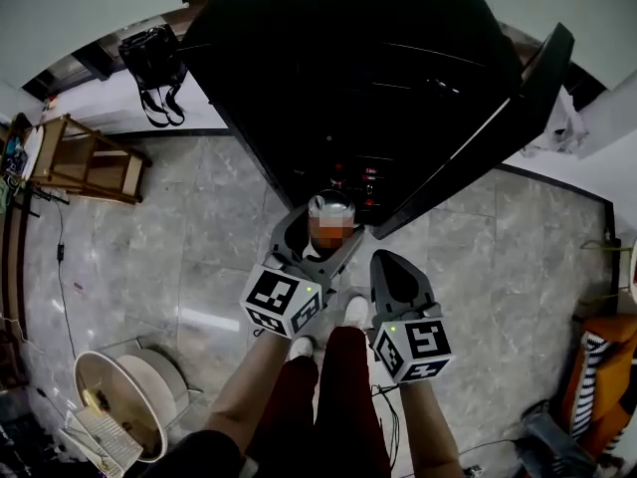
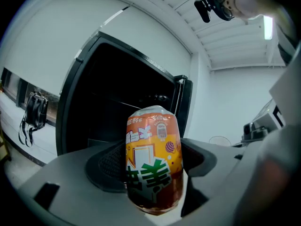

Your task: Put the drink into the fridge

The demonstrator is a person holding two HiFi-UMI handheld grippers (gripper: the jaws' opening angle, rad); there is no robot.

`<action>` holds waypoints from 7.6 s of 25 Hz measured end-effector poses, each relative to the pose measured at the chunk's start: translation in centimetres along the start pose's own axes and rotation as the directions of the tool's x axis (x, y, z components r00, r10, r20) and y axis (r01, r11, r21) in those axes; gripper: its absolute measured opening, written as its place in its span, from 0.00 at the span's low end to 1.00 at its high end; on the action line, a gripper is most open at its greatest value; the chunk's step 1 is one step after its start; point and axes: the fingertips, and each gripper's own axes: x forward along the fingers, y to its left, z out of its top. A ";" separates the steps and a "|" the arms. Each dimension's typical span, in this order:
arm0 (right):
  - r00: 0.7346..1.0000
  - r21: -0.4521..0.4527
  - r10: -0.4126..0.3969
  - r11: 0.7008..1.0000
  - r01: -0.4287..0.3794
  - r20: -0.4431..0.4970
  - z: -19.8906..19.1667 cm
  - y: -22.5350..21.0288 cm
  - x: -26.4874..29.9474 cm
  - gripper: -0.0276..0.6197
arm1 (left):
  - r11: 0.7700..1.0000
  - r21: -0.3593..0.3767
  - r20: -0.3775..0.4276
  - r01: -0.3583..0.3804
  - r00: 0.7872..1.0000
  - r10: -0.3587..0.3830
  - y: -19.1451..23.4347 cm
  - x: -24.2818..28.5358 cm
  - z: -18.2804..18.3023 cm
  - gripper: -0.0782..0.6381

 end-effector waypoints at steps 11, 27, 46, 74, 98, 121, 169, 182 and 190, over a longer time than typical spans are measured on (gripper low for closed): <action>0.999 -0.003 0.037 0.999 -0.037 0.005 -5.8 -2.8 6.3 0.07 | 0.999 0.018 0.046 -0.028 0.999 0.027 3.8 7.5 -5.3 0.59; 0.997 -0.022 0.069 0.997 -0.070 -0.031 -10.6 -6.0 13.9 0.07 | 0.989 0.111 0.041 -0.096 0.995 0.092 9.7 14.2 -10.2 0.59; 0.997 -0.033 0.018 0.999 -0.020 -0.071 -10.0 -8.7 17.5 0.07 | 0.981 0.125 0.080 -0.148 0.987 0.139 13.8 19.6 -7.3 0.59; 0.995 -0.030 -0.001 1.000 -0.002 -0.102 -10.7 -10.3 18.6 0.07 | 0.951 0.141 0.076 -0.276 0.961 0.268 17.3 23.8 -7.5 0.59; 0.992 -0.021 -0.004 1.000 0.002 -0.124 -11.8 -9.7 18.5 0.07 | 0.931 0.251 0.032 -0.266 0.963 0.266 17.2 24.0 -8.3 0.59; 0.991 0.000 -0.041 0.999 0.041 -0.126 -12.2 -10.9 17.5 0.07 | 0.912 0.271 0.012 -0.308 0.948 0.317 17.9 26.0 -8.0 0.59; 0.989 -0.035 -0.116 0.992 0.119 0.095 -1.9 1.9 6.3 0.07 | 0.990 0.138 0.030 -0.016 0.999 0.012 6.3 -0.6 -1.7 0.12; 0.984 -0.091 -0.108 0.988 0.122 0.145 2.4 6.4 2.0 0.07 | 0.992 0.126 0.043 0.010 0.999 -0.015 3.9 -7.8 2.5 0.12; 0.980 -0.081 -0.125 0.987 0.139 0.155 3.8 7.7 -1.3 0.07 | 0.993 0.119 0.042 0.026 0.999 -0.031 2.4 -10.7 4.9 0.12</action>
